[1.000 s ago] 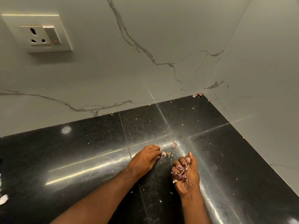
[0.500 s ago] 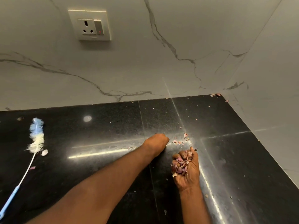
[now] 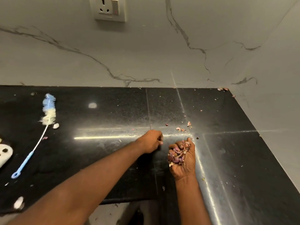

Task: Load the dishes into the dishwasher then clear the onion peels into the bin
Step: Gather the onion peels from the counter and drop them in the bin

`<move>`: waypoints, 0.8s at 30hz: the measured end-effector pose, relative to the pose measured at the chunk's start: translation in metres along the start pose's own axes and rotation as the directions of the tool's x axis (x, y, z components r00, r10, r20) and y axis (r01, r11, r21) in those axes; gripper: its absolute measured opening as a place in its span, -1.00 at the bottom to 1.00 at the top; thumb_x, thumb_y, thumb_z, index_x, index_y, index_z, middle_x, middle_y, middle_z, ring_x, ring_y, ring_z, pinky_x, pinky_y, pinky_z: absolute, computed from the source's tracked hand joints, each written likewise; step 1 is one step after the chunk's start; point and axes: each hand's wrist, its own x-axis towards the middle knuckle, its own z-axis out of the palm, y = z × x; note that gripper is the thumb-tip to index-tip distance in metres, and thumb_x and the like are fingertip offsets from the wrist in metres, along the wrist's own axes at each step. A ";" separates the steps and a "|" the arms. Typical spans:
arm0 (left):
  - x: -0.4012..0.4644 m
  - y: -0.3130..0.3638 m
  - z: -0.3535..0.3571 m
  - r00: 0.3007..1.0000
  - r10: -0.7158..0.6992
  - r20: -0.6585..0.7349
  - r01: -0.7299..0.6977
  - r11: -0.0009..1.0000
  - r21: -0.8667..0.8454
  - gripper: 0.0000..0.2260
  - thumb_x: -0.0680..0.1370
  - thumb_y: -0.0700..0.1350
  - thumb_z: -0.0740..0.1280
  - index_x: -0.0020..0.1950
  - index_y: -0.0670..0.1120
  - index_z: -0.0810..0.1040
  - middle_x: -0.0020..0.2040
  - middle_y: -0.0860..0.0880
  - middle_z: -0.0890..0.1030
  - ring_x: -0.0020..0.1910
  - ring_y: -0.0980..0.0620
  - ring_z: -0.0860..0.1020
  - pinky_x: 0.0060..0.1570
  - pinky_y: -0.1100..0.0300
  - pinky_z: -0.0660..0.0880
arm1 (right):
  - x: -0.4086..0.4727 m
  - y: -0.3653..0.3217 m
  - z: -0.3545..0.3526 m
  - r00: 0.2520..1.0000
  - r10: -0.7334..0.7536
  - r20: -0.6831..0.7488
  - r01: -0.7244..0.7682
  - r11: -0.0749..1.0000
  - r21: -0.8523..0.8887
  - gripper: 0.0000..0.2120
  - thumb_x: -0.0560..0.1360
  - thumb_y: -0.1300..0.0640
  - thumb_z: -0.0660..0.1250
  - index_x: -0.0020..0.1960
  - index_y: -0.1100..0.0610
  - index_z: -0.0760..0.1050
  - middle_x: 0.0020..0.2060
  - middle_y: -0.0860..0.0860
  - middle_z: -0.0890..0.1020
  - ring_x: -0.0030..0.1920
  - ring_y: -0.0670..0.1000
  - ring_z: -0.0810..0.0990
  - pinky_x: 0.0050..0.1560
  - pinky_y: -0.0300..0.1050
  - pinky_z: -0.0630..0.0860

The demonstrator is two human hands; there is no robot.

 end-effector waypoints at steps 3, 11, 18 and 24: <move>-0.062 -0.020 0.005 0.989 -0.105 -0.105 0.033 0.844 -0.535 -0.96 0.62 -0.22 0.42 0.01 -0.15 0.58 -0.17 0.00 0.64 -0.25 0.13 0.65 -0.14 0.21 0.61 | 0.001 0.025 0.003 0.993 0.072 0.097 -0.074 0.997 0.016 -0.62 0.65 -0.11 0.23 -0.30 -0.03 0.30 -0.44 -0.09 0.37 -0.47 -0.11 0.35 -0.62 -0.30 0.27; -0.270 -0.104 0.012 0.876 -0.479 -0.056 -0.060 0.008 -0.998 -0.80 0.50 -0.24 0.45 0.11 -0.23 0.61 -0.14 -0.09 0.61 -0.21 0.07 0.61 -0.17 0.30 0.61 | -0.062 0.155 0.046 0.910 0.353 0.217 -0.312 0.928 -0.202 -0.59 0.64 -0.09 0.26 -0.36 -0.03 0.38 -0.42 -0.09 0.40 -0.44 -0.12 0.38 -0.58 -0.31 0.25; -0.449 -0.162 0.051 0.668 -0.744 0.014 -0.216 -0.211 -0.953 -0.81 0.62 -0.35 0.33 0.19 -0.27 0.67 -0.14 -0.13 0.65 -0.22 0.05 0.63 -0.17 0.29 0.63 | -0.137 0.314 0.026 0.735 0.661 0.149 -0.529 0.698 -0.483 -0.63 0.61 -0.08 0.31 -0.29 -0.02 0.26 -0.43 -0.08 0.35 -0.44 -0.10 0.33 -0.57 -0.29 0.18; -0.545 -0.208 0.097 0.405 -0.905 0.129 -0.345 -0.282 -0.895 -0.86 0.65 -0.26 0.34 -0.04 -0.22 0.67 -0.11 -0.15 0.66 -0.19 0.03 0.66 -0.14 0.22 0.67 | -0.201 0.438 -0.013 0.614 0.789 0.012 -0.597 0.474 -0.647 -0.58 0.60 -0.11 0.29 -0.37 -0.02 0.29 -0.46 -0.07 0.30 -0.49 -0.09 0.32 -0.57 -0.30 0.15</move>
